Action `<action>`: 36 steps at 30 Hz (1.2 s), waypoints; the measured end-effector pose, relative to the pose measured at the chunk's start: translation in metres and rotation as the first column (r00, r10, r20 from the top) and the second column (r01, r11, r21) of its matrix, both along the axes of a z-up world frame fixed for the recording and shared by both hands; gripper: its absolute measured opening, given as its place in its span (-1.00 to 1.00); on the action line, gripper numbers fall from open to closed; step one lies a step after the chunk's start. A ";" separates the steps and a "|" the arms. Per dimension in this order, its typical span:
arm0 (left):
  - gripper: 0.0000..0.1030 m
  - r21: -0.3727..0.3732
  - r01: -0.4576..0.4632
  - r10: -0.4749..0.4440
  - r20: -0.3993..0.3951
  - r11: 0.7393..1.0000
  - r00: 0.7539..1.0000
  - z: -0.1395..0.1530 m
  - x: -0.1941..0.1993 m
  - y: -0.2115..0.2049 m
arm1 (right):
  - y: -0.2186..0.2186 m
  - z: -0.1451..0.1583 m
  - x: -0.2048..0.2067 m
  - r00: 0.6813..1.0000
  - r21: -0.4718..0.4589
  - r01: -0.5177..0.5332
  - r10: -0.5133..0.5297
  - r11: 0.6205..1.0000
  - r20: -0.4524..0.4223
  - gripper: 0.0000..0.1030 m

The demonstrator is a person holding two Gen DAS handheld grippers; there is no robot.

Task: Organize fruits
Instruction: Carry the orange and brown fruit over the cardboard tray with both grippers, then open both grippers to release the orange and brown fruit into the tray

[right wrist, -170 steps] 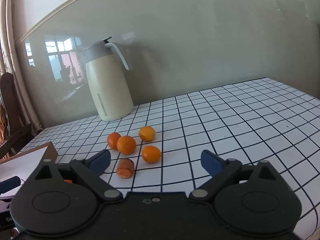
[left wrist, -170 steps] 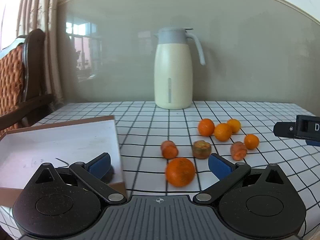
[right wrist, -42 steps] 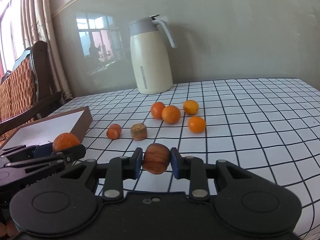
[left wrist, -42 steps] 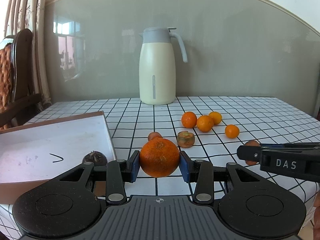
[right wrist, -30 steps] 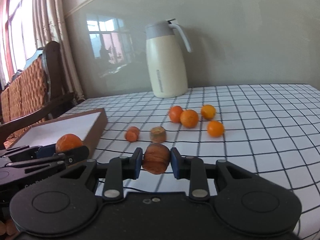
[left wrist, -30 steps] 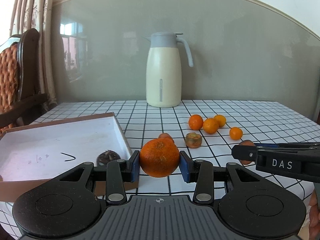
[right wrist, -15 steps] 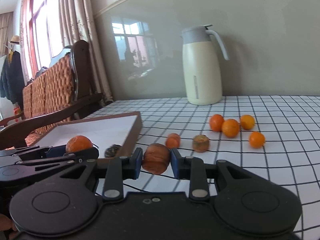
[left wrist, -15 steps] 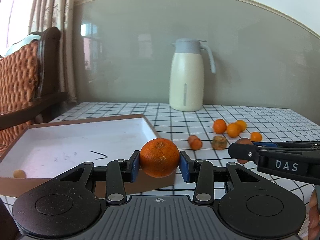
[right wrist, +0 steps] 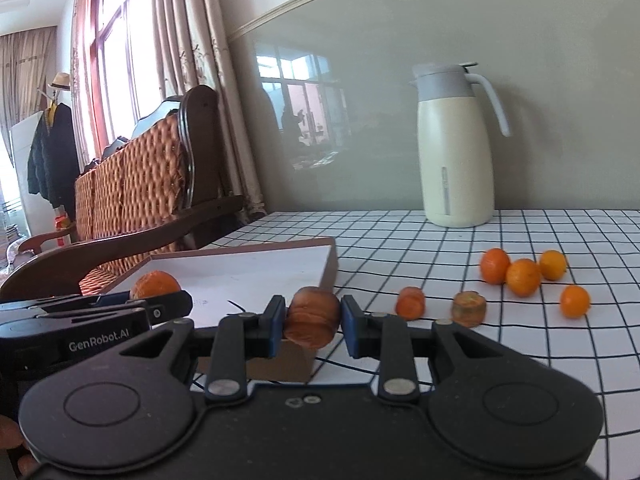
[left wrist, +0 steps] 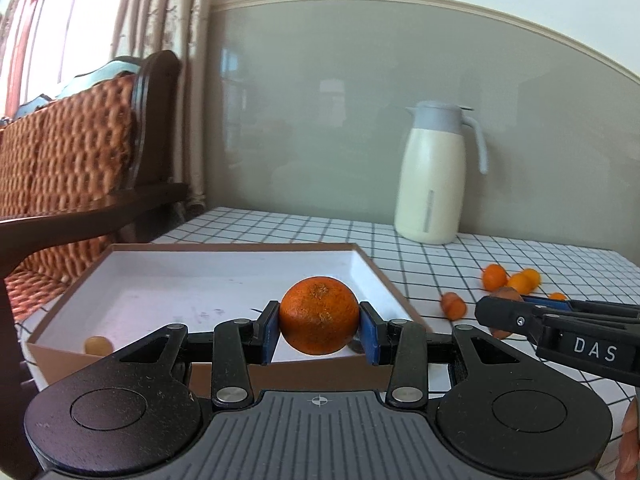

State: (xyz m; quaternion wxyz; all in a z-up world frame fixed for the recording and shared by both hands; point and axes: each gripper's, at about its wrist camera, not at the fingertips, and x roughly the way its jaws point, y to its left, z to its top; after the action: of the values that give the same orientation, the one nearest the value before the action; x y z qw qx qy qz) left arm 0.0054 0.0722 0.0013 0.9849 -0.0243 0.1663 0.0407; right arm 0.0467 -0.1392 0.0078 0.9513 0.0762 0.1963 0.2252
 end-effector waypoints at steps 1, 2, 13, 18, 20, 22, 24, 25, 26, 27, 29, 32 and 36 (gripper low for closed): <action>-0.20 -0.001 -0.008 0.008 0.001 1.000 1.000 0.000 0.000 0.002 | 0.002 0.000 0.001 1.000 0.000 -0.004 0.004 1.000 0.003 -0.58; -0.20 -0.004 -0.018 0.018 0.003 1.000 1.000 0.000 0.000 0.005 | 0.004 0.001 0.001 1.000 0.002 -0.007 0.007 1.000 0.005 -0.58; -0.20 -0.022 -0.154 0.154 0.010 0.988 0.988 -0.001 0.000 0.049 | 0.023 0.002 0.017 1.000 0.018 -0.020 0.019 1.000 0.018 -0.58; -0.20 -0.030 -0.214 0.214 0.012 0.976 0.977 -0.001 0.002 0.069 | 0.035 0.005 0.028 0.999 0.023 -0.030 0.030 0.999 0.020 -0.58; -0.20 -0.026 -0.233 0.234 0.014 0.972 0.972 0.000 0.004 0.075 | 0.041 0.005 0.031 0.999 0.018 -0.036 0.036 0.999 0.017 -0.58; -0.20 -0.023 -0.250 0.251 0.014 0.968 0.968 0.001 0.006 0.080 | 0.047 0.004 0.035 0.999 0.013 -0.041 0.041 0.999 0.010 -0.58; -0.20 -0.028 -0.260 0.260 0.008 0.965 0.965 0.002 0.009 0.086 | 0.053 0.005 0.040 0.999 0.005 -0.043 0.043 0.999 0.002 -0.58; -0.20 -0.030 -0.265 0.265 0.005 0.964 0.964 0.003 0.010 0.089 | 0.055 0.005 0.042 0.999 0.002 -0.045 0.045 0.999 -0.001 -0.58; -0.20 -0.029 -0.269 0.269 0.002 0.963 0.963 0.003 0.011 0.091 | 0.058 0.006 0.045 0.999 -0.005 -0.045 0.045 0.999 -0.002 -0.58; -0.20 -0.025 -0.273 0.273 -0.001 0.962 0.962 0.004 0.013 0.093 | 0.061 0.007 0.048 0.999 -0.010 -0.045 0.045 0.999 -0.003 -0.58; -0.20 -0.018 -0.280 0.280 -0.005 0.960 0.960 0.005 0.017 0.097 | 0.064 0.008 0.055 0.999 -0.012 -0.046 0.046 0.999 -0.007 -0.58; -0.20 -0.014 -0.292 0.292 -0.009 0.956 0.956 0.007 0.024 0.104 | 0.069 0.008 0.064 0.999 -0.012 -0.046 0.046 0.999 -0.011 -0.58; -0.20 -0.013 -0.309 0.309 -0.019 0.951 0.951 0.008 0.035 0.113 | 0.075 0.006 0.074 0.999 -0.021 -0.043 0.043 0.999 -0.021 -0.58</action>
State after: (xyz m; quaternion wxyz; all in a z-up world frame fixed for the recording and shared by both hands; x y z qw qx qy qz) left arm 0.0404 0.1856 0.0092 0.9648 -0.0574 0.1688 0.1931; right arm 0.1207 -0.0640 0.0142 0.9449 0.0639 0.2103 0.2426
